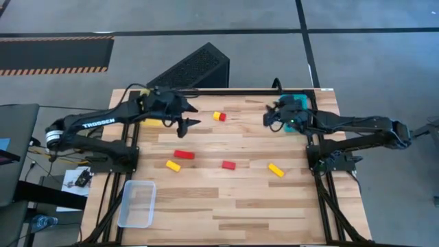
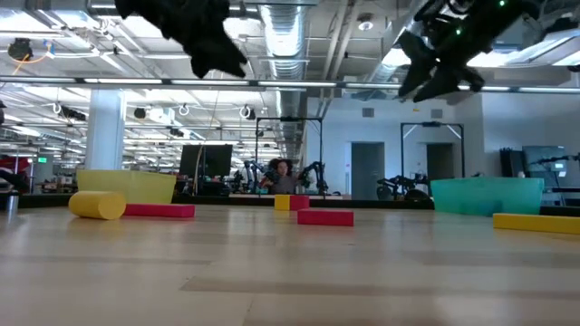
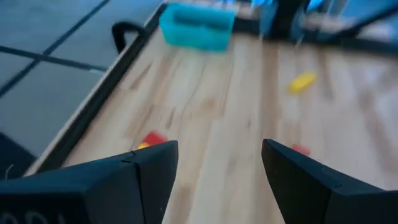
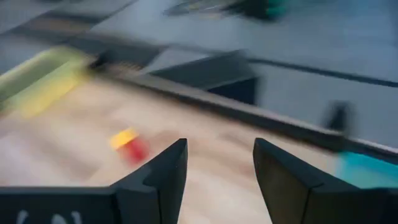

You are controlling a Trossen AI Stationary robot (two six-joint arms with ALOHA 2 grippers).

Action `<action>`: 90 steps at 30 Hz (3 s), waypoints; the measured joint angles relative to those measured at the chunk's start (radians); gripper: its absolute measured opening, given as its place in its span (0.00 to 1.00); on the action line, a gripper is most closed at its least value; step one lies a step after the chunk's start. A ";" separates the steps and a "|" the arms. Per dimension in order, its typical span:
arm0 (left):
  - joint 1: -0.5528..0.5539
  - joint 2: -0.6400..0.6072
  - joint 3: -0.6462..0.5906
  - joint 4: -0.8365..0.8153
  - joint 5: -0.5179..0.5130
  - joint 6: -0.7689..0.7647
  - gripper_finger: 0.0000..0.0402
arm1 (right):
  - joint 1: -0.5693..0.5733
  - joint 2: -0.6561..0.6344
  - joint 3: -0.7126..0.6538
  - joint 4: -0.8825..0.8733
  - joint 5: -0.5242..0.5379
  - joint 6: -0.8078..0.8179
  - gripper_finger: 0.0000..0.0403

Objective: Sort & place blocks by color
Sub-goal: Put the yellow rectangle wooden block into the yellow bin

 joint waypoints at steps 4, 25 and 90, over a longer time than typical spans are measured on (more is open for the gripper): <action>-0.123 0.002 0.000 0.102 0.030 -0.208 0.55 | 0.072 0.000 0.000 -0.047 -0.276 0.090 0.49; -0.660 0.079 0.000 0.188 -0.645 -0.541 0.55 | 0.785 0.328 -0.135 -0.395 -0.208 0.758 0.65; -0.152 0.556 0.001 0.902 0.080 -1.176 0.35 | 0.423 0.529 0.270 0.103 0.171 -0.733 0.19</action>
